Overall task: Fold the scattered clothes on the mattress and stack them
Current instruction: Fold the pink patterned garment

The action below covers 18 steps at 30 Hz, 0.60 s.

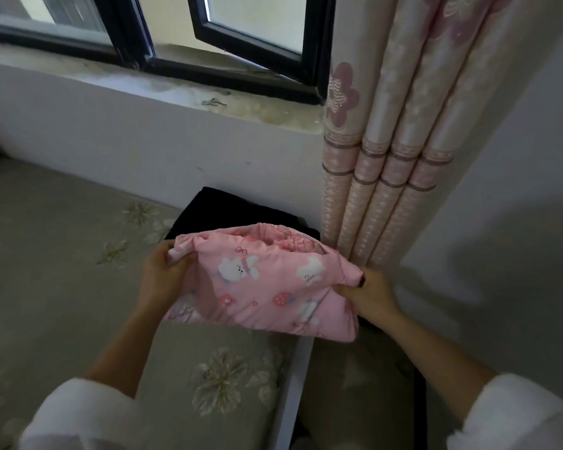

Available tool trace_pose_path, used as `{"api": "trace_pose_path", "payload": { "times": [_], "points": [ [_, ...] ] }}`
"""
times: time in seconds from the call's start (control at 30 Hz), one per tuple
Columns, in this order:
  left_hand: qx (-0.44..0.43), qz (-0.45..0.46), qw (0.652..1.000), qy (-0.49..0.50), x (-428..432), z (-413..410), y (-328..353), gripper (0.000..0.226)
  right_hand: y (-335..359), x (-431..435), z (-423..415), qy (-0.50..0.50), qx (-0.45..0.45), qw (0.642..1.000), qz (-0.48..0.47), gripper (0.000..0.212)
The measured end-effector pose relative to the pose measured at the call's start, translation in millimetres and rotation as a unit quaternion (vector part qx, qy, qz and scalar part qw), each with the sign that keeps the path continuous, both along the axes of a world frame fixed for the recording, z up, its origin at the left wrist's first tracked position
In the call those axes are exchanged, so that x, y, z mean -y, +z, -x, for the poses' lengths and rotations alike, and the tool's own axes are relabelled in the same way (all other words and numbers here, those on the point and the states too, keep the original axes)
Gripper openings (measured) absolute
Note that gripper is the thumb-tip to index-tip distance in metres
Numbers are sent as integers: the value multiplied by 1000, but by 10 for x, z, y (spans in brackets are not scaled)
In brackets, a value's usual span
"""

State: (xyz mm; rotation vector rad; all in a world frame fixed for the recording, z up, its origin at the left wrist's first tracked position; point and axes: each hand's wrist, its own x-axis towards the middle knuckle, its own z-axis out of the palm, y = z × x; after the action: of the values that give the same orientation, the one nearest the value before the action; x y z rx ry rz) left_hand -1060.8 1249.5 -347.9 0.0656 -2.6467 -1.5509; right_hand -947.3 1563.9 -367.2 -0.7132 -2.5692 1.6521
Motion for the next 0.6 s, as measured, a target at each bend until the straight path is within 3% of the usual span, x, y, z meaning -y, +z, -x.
{"api": "trace_pose_path", "payload": {
  "times": [0.07, 0.2, 0.33, 0.43, 0.6],
  "points": [
    [-9, 26, 1000, -9, 27, 426, 82, 15, -16, 44, 388, -1, 8, 1000, 8, 35],
    [17, 59, 998, -3, 178, 1338, 109, 46, -38, 153, 1103, -12, 14, 999, 26, 33],
    [-13, 98, 995, 6, 149, 2151, 68, 37, -184, 252, 1653, -22, 36, 997, 57, 37],
    [-32, 158, 987, 6, 49, 2621, -42, 36, -335, 283, 1981, -49, 47, 994, 91, 28],
    [79, 304, 949, 3, -262, 2742, -672, 60, -660, 264, 2281, -95, 116, 986, 72, 19]
  ]
}}
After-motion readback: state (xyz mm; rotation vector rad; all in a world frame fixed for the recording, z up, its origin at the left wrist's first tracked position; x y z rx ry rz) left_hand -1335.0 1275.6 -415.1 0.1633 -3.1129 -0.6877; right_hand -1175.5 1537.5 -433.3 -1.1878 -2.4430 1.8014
